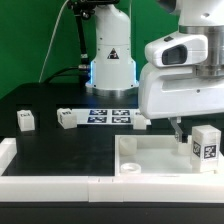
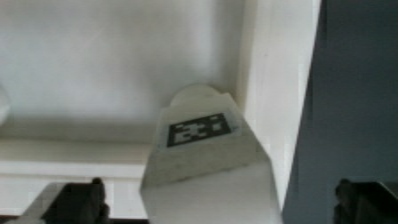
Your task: Assemble one leg
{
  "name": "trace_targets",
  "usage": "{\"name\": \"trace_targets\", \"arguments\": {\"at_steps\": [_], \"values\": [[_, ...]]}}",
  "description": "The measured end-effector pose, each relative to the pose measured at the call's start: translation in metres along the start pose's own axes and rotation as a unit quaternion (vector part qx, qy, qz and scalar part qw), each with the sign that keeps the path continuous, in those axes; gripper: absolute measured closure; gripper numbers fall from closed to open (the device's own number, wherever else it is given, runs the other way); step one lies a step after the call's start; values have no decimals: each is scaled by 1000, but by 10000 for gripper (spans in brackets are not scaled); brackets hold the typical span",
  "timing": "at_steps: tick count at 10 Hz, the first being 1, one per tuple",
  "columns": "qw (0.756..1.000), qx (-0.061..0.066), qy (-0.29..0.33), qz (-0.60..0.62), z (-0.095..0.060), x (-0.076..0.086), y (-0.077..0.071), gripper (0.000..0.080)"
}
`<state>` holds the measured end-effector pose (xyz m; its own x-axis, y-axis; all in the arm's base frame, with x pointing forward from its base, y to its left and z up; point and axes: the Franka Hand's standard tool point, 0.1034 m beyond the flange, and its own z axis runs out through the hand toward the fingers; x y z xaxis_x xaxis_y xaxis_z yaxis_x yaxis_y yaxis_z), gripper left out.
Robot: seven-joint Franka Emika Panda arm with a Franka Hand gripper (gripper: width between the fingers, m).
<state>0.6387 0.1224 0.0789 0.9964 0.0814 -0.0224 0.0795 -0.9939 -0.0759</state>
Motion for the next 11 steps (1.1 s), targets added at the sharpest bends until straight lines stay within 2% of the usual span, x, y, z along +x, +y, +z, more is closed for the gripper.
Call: {"name": "trace_targets", "arguments": {"at_steps": [1, 3, 5, 7, 9, 11], "values": [[1000, 0, 0, 2, 0, 0, 0, 177], [1000, 0, 0, 16, 0, 0, 0, 508], [1000, 1, 0, 31, 0, 0, 1, 507], [983, 3, 1, 185, 0, 1, 2, 507], [952, 9, 1, 305, 0, 1, 3, 507], [904, 17, -4, 427, 1, 1, 7, 506]]}}
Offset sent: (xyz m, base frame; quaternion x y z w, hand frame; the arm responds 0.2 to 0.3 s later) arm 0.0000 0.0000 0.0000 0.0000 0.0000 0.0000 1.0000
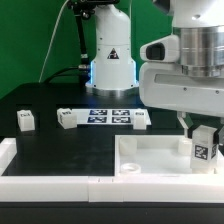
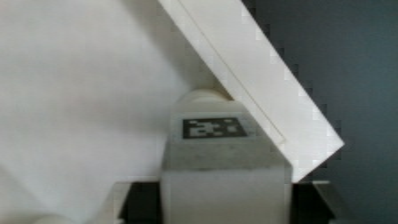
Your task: Assemble one leg
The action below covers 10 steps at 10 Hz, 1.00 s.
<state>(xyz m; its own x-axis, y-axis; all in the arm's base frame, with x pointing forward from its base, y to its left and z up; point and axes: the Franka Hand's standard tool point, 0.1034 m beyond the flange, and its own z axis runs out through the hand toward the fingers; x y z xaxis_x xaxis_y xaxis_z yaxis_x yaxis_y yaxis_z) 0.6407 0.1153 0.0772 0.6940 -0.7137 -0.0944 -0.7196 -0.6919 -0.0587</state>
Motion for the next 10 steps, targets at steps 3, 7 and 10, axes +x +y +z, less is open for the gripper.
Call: {"name": "trace_targets", "arguments": {"at_steps": [3, 7, 10], "values": [[983, 1, 2, 184, 1, -3, -2, 506], [980, 3, 0, 201, 2, -4, -2, 267], [998, -4, 0, 59, 0, -4, -2, 157]]}}
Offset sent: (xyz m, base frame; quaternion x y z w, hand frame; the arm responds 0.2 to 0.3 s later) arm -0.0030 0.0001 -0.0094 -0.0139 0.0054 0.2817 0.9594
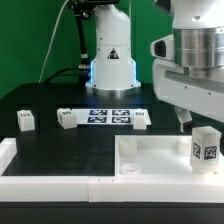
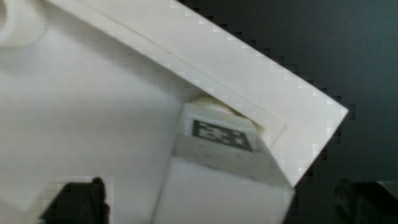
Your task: Assemble one leg
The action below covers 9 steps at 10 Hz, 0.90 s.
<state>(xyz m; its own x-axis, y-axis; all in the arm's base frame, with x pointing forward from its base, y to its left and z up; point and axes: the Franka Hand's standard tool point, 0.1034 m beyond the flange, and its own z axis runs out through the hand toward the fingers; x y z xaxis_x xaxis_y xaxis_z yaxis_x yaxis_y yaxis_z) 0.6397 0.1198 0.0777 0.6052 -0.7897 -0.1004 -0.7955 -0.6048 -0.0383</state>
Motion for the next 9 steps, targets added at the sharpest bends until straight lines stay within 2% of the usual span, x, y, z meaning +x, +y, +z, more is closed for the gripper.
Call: {"name": "trace_targets", "arguments": {"at_steps": [1, 2, 4, 6, 9], "values": [[998, -3, 1, -55, 1, 0, 1, 152], [990, -16, 7, -141, 0, 0, 1, 152], [966, -18, 8, -257, 0, 2, 2, 151], [936, -24, 11, -351, 0, 0, 0, 151], [877, -25, 8, -480, 0, 1, 0, 151]]}}
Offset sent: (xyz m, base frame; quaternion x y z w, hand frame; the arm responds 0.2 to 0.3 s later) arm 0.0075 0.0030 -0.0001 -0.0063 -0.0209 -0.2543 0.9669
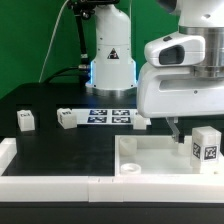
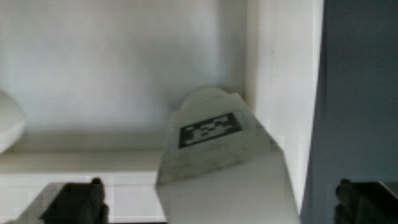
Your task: Assemble one leg
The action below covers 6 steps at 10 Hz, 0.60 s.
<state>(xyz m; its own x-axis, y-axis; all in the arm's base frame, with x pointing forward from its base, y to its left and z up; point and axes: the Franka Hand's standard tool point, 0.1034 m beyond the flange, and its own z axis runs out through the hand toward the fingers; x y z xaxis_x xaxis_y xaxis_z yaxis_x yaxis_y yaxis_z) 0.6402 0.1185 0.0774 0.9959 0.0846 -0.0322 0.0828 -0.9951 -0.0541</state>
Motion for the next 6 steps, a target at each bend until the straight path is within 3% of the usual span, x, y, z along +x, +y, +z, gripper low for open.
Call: {"name": "trace_targets", "arguments": {"at_steps": [3, 5, 6], "values": [[997, 0, 1, -79, 0, 0, 1, 151], [997, 0, 1, -78, 0, 0, 2, 419], [998, 0, 1, -70, 0, 0, 1, 509]]}}
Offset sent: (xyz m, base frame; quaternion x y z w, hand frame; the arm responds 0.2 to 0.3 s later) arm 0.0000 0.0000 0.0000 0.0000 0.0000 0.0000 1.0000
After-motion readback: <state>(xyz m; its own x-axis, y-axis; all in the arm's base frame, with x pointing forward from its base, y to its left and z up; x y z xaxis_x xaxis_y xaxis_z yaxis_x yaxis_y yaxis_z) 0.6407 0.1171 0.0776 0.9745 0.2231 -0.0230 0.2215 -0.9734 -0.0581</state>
